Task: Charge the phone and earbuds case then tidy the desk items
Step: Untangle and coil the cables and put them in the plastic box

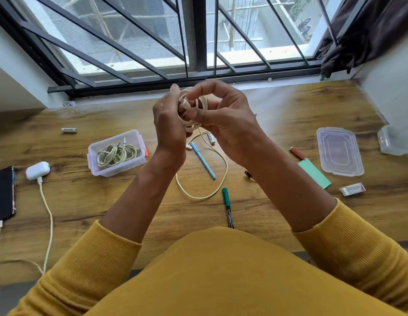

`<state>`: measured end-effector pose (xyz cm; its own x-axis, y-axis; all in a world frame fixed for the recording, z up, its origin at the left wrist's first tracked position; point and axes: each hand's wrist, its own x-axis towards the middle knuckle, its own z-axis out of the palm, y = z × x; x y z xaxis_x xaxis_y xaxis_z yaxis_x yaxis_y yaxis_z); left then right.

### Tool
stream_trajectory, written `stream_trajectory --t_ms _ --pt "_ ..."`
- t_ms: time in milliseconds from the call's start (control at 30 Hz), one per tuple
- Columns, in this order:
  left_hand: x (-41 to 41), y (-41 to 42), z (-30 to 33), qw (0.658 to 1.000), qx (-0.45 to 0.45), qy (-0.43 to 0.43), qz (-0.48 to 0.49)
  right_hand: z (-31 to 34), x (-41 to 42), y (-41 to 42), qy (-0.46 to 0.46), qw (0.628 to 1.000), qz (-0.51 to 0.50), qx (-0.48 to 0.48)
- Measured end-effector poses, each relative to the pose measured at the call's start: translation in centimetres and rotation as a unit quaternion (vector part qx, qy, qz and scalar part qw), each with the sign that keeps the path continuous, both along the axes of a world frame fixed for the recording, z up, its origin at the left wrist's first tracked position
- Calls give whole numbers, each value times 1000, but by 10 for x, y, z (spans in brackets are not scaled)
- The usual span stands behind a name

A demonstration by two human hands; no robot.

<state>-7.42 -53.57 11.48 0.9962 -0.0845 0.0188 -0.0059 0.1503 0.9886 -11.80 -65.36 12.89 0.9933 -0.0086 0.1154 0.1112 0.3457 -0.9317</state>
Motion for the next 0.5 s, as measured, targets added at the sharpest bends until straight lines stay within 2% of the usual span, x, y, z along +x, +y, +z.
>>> stream_trajectory --t_ms 100,233,367,500 --pt "2 -1 1 998 37 -17 38 -3 0 2 -14 1000 5 -12" --pt "3 -3 3 993 83 -16 83 -6 3 10 -40 994 -59 -85" --pt "5 -4 6 994 72 -2 82 -6 3 15 -52 978 -117 -165" --pt "5 -3 7 993 66 3 97 -3 3 14 -54 964 -133 -225"
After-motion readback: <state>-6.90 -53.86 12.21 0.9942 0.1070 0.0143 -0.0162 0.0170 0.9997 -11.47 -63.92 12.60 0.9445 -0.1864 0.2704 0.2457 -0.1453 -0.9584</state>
